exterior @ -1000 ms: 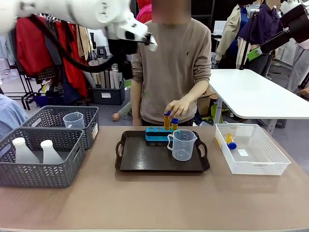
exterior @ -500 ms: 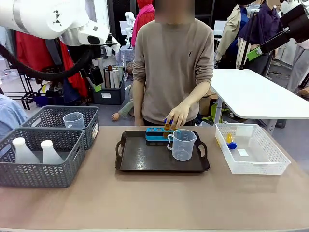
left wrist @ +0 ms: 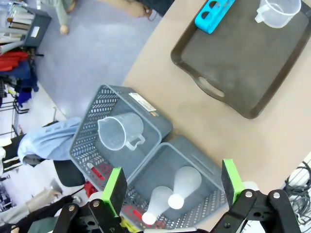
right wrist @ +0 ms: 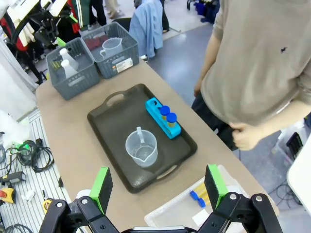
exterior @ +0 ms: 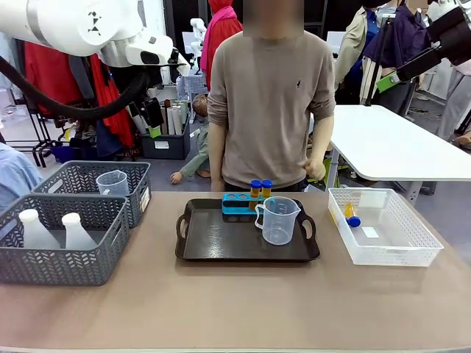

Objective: Prepare the laboratory tools.
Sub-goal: Pick up one Small flask and place it on the Handle tray.

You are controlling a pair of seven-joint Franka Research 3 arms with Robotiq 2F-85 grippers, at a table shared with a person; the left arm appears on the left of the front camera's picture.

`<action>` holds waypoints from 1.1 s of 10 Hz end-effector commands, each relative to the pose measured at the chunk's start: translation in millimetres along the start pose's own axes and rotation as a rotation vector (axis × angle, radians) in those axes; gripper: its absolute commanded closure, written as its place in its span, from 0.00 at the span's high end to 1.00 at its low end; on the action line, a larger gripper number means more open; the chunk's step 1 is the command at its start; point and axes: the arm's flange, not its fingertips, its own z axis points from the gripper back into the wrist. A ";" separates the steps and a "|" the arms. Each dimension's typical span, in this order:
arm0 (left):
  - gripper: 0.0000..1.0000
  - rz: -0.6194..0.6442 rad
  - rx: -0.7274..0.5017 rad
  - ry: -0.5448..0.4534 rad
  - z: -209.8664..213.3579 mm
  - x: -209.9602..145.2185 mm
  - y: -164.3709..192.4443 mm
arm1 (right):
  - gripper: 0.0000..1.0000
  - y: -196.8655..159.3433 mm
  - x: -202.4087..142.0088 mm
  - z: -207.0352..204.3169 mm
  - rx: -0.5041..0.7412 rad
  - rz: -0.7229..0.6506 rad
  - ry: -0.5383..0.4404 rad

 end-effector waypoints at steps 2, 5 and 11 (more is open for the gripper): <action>1.00 0.120 -0.049 0.051 1.0 -45.8 38.3 | 1.00 1.6 1.7 0.2 0.006 0.003 -0.009; 1.00 0.376 -0.076 0.128 -17.7 -113.4 84.1 | 1.00 1.6 1.7 0.2 0.006 0.003 -0.009; 1.00 0.674 -0.131 0.306 -103.4 -236.4 127.0 | 1.00 1.6 1.7 0.2 0.006 0.003 -0.009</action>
